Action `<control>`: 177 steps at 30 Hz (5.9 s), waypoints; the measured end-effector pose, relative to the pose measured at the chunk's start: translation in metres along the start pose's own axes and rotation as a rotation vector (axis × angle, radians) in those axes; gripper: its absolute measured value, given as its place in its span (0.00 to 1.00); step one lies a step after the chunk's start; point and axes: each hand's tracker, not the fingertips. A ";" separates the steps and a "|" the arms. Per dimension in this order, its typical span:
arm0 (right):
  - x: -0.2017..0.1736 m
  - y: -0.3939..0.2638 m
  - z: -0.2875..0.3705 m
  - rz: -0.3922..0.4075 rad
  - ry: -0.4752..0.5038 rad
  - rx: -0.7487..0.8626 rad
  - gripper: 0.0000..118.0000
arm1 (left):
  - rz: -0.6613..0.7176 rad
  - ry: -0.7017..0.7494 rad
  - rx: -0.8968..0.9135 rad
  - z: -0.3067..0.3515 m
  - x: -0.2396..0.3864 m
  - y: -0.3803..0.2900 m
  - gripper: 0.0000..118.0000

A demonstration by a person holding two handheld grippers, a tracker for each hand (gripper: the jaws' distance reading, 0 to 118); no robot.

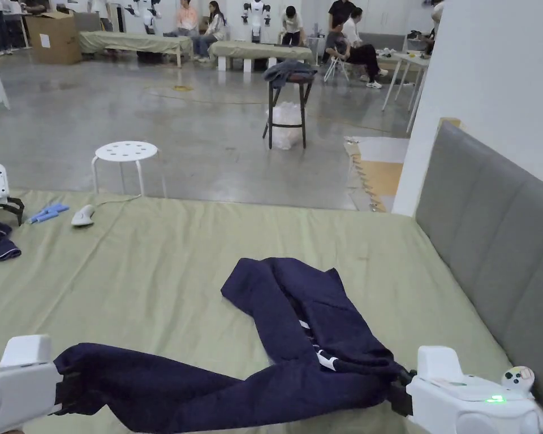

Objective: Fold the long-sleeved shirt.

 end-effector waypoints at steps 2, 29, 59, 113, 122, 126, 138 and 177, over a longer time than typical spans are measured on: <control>0.001 -0.037 0.004 -0.010 0.014 -0.056 0.03 | -0.023 0.036 -0.044 0.004 -0.005 -0.027 0.13; 0.008 -0.069 0.031 -0.083 -0.056 0.068 0.91 | -0.075 0.115 0.133 0.059 0.036 -0.046 0.74; -0.017 -0.136 -0.015 -0.171 -0.017 -0.150 0.73 | -0.077 -0.023 0.115 0.023 0.070 -0.060 0.04; 0.031 -0.035 0.050 -0.238 0.162 0.148 0.02 | 0.024 -0.374 0.156 -0.121 0.095 0.214 0.04; 0.061 0.127 0.126 -0.116 0.156 0.403 0.02 | 0.039 -0.366 0.440 0.061 0.084 0.264 0.04; 0.051 0.205 0.162 -0.078 0.151 0.456 0.01 | 0.066 -0.311 0.561 0.133 0.070 0.293 0.04; 0.005 0.416 0.251 -0.008 0.101 0.634 0.01 | 0.051 -0.213 0.758 0.280 0.091 0.375 0.04; -0.014 0.487 0.032 0.058 -0.030 0.643 0.01 | -0.018 -0.079 0.630 0.075 0.073 0.477 0.04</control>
